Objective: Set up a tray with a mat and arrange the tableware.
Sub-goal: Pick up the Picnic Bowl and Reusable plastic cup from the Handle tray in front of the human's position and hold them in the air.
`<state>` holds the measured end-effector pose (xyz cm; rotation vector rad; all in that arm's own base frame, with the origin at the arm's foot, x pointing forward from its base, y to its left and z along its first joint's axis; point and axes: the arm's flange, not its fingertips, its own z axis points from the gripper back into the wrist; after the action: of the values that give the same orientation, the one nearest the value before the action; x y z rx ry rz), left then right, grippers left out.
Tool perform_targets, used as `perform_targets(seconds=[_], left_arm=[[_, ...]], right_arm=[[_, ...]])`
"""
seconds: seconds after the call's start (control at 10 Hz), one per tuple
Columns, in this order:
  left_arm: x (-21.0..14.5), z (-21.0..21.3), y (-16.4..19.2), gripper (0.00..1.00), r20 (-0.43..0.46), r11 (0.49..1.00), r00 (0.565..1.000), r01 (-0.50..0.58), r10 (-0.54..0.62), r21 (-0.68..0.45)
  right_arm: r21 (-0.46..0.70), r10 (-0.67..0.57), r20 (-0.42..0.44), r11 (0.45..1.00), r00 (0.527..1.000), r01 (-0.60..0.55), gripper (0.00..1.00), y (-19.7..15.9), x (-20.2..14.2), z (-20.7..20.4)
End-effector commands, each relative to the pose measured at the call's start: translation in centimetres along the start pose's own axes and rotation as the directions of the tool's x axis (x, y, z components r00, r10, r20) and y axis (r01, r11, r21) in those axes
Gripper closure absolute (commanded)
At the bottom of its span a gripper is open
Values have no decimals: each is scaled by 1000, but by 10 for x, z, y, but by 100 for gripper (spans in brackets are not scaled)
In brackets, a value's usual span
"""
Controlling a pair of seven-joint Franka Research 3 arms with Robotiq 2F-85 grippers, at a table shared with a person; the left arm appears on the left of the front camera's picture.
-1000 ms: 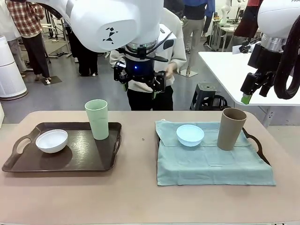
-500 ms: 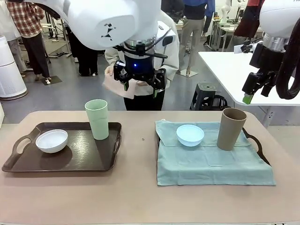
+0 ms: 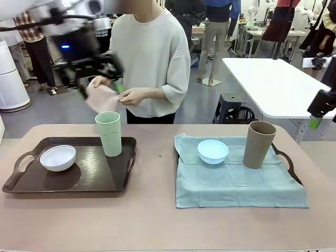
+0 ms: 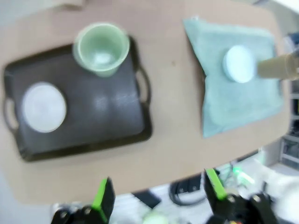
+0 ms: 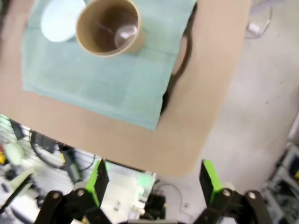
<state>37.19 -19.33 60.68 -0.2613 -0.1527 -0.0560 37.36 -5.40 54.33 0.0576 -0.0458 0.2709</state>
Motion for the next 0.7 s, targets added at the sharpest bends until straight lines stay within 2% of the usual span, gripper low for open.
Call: perform_targets(seconds=[0.0, 0.2, 0.4, 0.5, 0.6], left_arm=[[-13, -2, 53, 0, -43, 998, 998, -56, 55, -1], [-22, 6, 120, 0, -43, 989, 988, -149, 148, -22], [-44, 13, 159, 0, 9, 975, 977, -214, 215, -54], [-54, 11, 160, 0, 41, 975, 974, -219, 221, -35], [-53, 2, 135, 0, 165, 955, 957, -262, 239, 140]], right_arm=[[83, -105, 21, 991, 994, 103, 0, -29, -27, 4], [178, -182, 65, 970, 981, 168, 0, -70, -51, 9], [229, -228, 94, 952, 969, 201, 0, -96, -66, 10], [212, -203, 103, 961, 974, 178, 0, -95, -64, 8], [191, -237, 68, 957, 969, 221, 0, -96, -69, 10]])
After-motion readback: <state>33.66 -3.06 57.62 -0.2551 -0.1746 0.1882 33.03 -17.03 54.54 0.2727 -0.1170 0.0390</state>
